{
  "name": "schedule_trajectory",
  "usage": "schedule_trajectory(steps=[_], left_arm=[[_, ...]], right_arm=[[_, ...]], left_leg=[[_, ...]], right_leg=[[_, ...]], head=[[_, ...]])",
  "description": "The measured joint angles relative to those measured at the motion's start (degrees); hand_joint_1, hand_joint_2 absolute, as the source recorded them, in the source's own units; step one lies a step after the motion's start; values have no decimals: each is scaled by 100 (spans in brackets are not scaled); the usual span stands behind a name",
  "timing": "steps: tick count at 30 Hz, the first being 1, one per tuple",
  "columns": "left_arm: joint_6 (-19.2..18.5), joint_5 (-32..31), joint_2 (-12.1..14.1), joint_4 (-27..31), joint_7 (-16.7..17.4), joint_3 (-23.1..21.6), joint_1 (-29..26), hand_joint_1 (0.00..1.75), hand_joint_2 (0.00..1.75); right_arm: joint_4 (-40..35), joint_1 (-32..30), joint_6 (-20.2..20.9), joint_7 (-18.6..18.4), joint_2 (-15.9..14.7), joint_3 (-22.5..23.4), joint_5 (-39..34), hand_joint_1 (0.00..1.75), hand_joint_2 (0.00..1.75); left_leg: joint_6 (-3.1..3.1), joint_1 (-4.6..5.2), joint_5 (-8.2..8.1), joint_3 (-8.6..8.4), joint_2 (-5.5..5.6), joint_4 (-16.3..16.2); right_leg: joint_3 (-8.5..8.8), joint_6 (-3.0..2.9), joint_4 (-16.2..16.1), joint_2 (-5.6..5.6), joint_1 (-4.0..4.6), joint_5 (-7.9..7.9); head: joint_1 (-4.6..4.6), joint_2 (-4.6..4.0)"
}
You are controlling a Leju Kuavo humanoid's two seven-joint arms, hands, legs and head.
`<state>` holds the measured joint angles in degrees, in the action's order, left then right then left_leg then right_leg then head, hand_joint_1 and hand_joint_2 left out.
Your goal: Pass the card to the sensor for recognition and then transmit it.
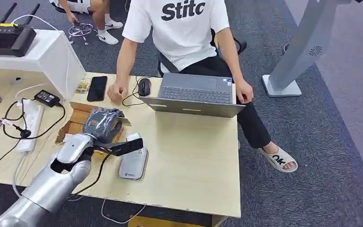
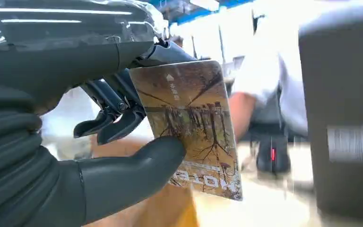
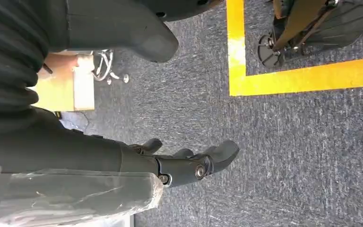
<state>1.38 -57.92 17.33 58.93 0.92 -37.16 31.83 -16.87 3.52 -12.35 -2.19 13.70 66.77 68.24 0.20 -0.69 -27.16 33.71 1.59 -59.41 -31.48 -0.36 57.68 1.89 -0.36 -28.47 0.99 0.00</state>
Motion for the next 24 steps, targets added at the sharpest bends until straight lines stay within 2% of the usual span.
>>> schedule_trajectory(steps=[6,11,15,20,21,24], left_arm=[[-114,-433,383,596,-44,35,609,175,175],[-68,-766,499,612,102,43,1067,175,175],[250,-1034,442,156,238,98,1405,175,175],[514,-1202,190,-532,275,227,1559,175,175],[551,-1209,151,-650,297,245,1557,0,175],[748,-1237,16,-877,398,330,1542,0,175]], right_arm=[[-15,-3,0,52,13,4,85,0,175],[-15,-2,-11,83,13,4,205,0,175],[-11,9,-17,30,13,-7,319,0,175],[4,17,-22,15,11,-37,376,0,175],[7,16,-28,22,11,-37,376,0,175],[11,12,-44,22,7,-37,376,0,175]], left_leg=[[0,1,0,4,1,0],[0,0,0,5,1,0],[0,0,0,3,-1,0],[-1,1,1,2,-6,0],[-1,1,1,3,-9,0],[-1,1,0,8,-8,-2]], right_leg=[[-7,0,0,0,0,0],[-7,0,0,0,0,1],[-7,0,0,1,0,1],[-8,-4,0,7,-1,5],[-10,-4,0,11,-1,6],[-15,-4,0,13,-1,6]], head=[[4,0],[2,0],[2,0],[2,0],[2,0],[2,0]])
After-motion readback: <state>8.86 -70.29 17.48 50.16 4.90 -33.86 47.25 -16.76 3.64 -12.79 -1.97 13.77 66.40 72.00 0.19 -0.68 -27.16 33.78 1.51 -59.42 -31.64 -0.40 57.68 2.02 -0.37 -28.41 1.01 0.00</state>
